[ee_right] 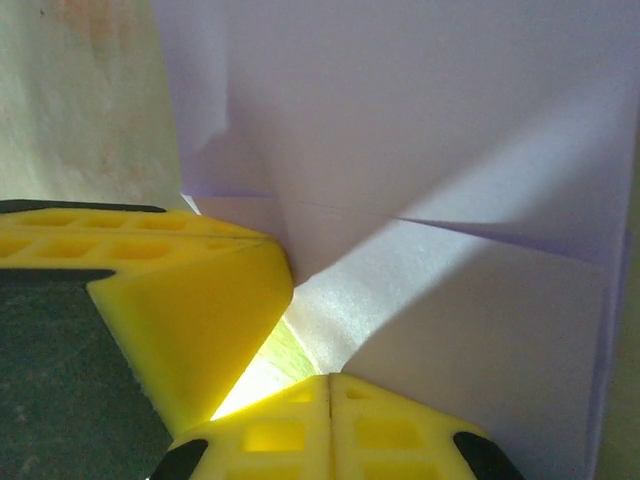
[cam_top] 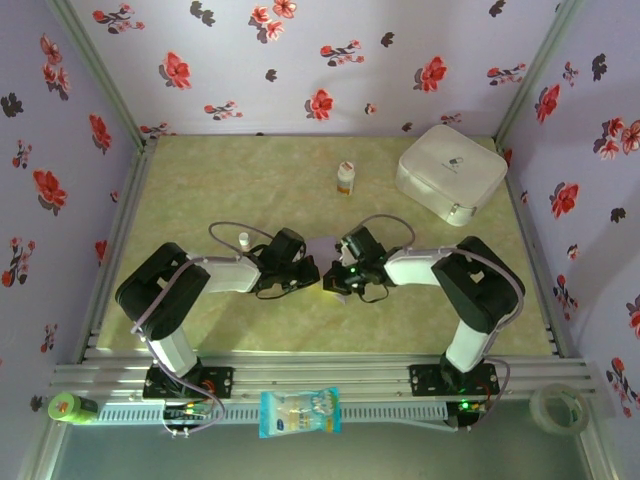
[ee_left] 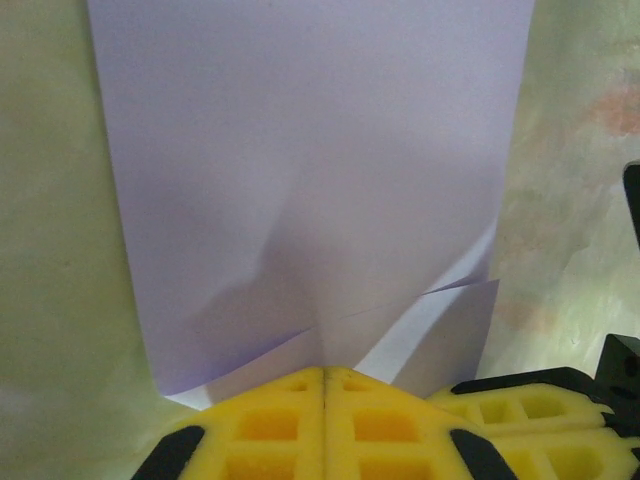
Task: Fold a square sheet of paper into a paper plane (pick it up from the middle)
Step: Third fold the triangle at the center of the table.
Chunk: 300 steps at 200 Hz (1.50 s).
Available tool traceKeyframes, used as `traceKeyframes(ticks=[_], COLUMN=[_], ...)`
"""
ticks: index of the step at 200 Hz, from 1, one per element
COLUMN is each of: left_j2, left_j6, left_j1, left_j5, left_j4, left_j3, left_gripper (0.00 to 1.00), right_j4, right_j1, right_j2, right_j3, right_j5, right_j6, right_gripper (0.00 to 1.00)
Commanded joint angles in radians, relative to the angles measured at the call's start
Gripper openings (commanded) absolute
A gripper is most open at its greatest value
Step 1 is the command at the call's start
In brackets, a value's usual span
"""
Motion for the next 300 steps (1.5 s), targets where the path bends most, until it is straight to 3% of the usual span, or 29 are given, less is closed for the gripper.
traceKeyframes(ticks=[1,93,115,136,166,202,272,300], left_j2=[0.035,0.048,0.045,0.038,0.045,0.049,0.021,-0.018], left_j6=[0.017,0.004,0.011,0.007,0.017,0.018,0.050,0.056], left_j1=[0.010,0.009,0.010,0.007,0.008,0.008,0.008,0.005], left_j5=[-0.046,-0.057,-0.056,-0.056,-0.056,-0.056,-0.028,-0.028], left_j4=[-0.077,-0.075,-0.090,-0.091,-0.108,-0.122,-0.159,-0.202], left_j3=[-0.034,-0.048,-0.037,-0.036,-0.014,0.004,0.090,0.145], left_gripper=[0.00,0.00,0.00,0.00,0.00,0.00,0.00,0.07], right_j4=[-0.063,-0.171,-0.213,-0.297,-0.252,-0.065,-0.222,-0.232], right_j1=[0.005,-0.042,-0.058,-0.063,-0.083,-0.080,-0.081,-0.081], right_j2=[-0.033,-0.187,-0.268,-0.342,-0.219,-0.133,-0.114,-0.115], right_j3=[-0.066,-0.213,-0.162,-0.082,-0.044,-0.079,-0.113,-0.117], right_j5=[0.017,-0.015,-0.084,-0.044,-0.046,-0.077,0.031,0.052], right_j6=[-0.005,-0.124,-0.108,-0.134,-0.104,0.014,-0.042,-0.039], right_gripper=[0.08,0.09,0.10,0.10,0.09,0.09,0.02,0.00])
